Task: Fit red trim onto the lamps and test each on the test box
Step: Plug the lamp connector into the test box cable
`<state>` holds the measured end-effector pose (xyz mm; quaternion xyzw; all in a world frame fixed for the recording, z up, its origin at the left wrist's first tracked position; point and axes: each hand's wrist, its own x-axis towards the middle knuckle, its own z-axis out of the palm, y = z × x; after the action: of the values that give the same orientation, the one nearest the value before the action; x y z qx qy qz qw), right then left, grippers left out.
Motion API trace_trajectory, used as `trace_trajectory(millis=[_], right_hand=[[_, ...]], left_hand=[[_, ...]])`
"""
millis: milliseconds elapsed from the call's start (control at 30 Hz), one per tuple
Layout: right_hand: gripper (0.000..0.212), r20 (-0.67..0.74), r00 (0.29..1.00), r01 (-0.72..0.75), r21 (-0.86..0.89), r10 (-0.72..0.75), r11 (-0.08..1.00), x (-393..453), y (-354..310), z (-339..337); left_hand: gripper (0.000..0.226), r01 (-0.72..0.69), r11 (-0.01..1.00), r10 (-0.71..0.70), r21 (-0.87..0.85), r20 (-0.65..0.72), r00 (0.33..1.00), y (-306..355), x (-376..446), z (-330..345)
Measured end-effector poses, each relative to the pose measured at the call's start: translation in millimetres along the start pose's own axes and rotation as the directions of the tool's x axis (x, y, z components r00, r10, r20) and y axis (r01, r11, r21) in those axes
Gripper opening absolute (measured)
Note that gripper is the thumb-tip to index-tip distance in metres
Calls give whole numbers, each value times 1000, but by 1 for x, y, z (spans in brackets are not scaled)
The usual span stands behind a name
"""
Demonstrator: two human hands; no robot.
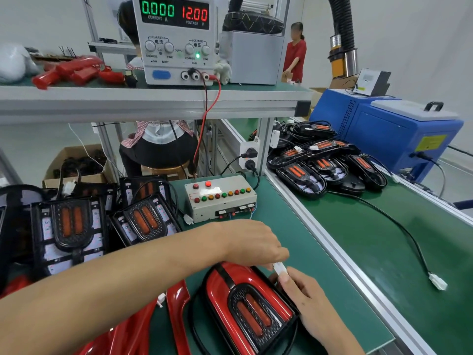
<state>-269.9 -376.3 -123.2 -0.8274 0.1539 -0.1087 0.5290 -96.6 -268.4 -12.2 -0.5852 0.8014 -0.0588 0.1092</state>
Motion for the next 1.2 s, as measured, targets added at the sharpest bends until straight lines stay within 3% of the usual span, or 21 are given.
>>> trace_trajectory(millis=[133, 533, 1200], right_hand=[[63, 27, 1000, -3, 22, 3, 1000, 2, 2, 1], [71, -21, 1000, 18, -35, -19, 999, 0, -2, 2], [56, 21, 999, 28, -26, -28, 999, -1, -9, -4]], left_hand=[[32, 62, 997, -64, 49, 39, 997, -6, -4, -4], [20, -116, 980, 106, 161, 67, 992, -3, 5, -2], [15, -93, 972, 74, 216, 92, 993, 2, 4, 7]])
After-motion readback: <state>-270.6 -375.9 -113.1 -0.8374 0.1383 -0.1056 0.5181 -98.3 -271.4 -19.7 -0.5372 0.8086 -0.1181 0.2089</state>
